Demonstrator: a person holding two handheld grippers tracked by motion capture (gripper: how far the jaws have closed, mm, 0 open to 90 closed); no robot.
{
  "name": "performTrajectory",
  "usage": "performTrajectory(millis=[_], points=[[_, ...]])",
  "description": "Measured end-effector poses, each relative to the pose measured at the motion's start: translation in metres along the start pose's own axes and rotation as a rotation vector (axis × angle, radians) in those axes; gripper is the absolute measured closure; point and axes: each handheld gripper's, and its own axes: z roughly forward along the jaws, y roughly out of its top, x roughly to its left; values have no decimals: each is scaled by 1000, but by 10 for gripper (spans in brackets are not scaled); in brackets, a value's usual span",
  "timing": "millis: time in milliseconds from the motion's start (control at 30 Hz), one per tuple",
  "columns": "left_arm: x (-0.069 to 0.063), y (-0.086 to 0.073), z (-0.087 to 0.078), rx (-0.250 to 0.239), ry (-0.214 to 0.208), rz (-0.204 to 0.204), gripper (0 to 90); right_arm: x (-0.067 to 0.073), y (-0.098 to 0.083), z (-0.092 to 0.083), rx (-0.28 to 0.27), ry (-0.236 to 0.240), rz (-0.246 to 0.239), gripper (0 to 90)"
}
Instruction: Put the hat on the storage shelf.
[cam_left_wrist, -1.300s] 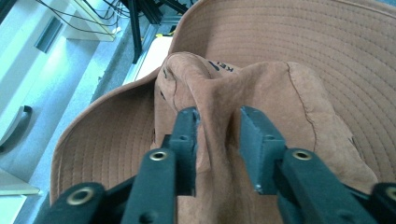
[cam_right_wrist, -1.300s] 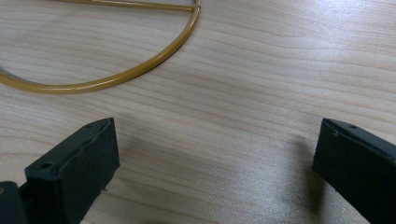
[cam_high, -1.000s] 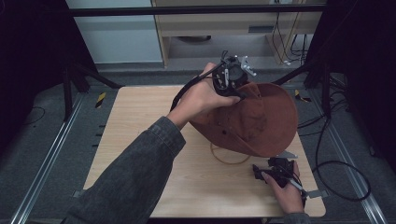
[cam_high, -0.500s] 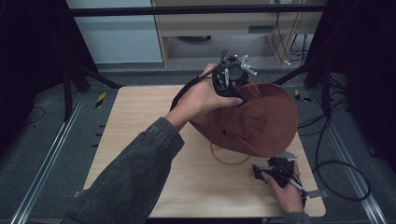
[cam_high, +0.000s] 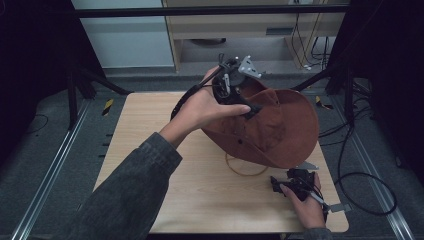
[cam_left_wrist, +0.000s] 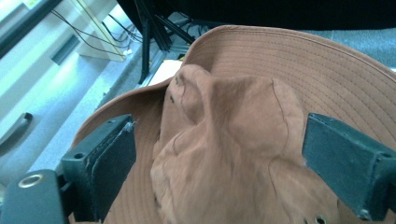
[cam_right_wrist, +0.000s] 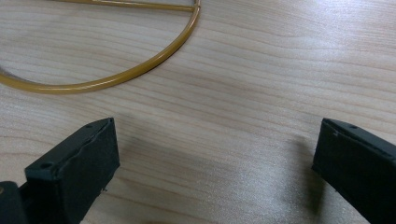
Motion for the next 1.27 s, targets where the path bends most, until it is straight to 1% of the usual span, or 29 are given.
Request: performTrajectory(millis=[100,133,167,267,333,367,400,533,600,633,700,733,767,800,833,867,967,1000,1033,1100,1167,1233,1267], points=[[3,-12,-16,-34,12,-21,76,0,0,0,0,0,0,4],[3,-12,-16,-34,12,-21,71,0,0,0,0,0,0,4],[4,-22,-27,-48,22,-30,68,0,0,0,0,0,0,4],[6,-40,-44,-65,49,-55,65,0,0,0,2,0,0,4],[6,-54,-54,-62,68,-71,65,0,0,0,1,0,-1,4],[6,-64,-60,-67,73,-80,65,0,0,0,1,0,0,4],[6,-69,-63,-69,74,-89,65,0,0,0,3,2,4,4],[3,-101,-74,-64,85,-112,63,0,0,0,2,1,3,4],[-1,-116,-76,-58,82,-119,63,0,0,0,1,2,5,4],[-2,-124,-78,-55,86,-117,63,0,0,0,2,2,5,4],[-6,-140,-80,-61,86,-125,63,0,0,0,2,2,5,4],[-8,-149,-81,-64,89,-136,63,0,0,0,1,2,6,4],[-8,-149,-81,-64,89,-136,63,0,0,0,1,2,5,4],[-10,-157,-82,-66,95,-146,63,0,0,0,2,2,6,4],[-12,-175,-82,-62,98,-166,63,0,0,0,1,2,6,4],[-14,-185,-82,-57,101,-177,63,0,0,0,2,2,6,4],[-18,-215,-76,-19,110,-204,62,0,0,0,2,2,6,4],[-20,-226,-72,-15,103,-220,62,0,0,0,2,2,6,4],[-21,-236,-70,1,97,-229,62,0,0,0,1,2,6,4],[-22,-258,-64,23,101,-252,62,0,0,0,1,2,7,4],[-22,-277,-60,43,110,-279,62,0,0,0,2,2,6,4],[-23,-296,-56,55,133,-294,61,0,0,0,1,2,6,4],[-23,-296,-56,55,133,-294,60,0,0,0,1,2,6,4]])
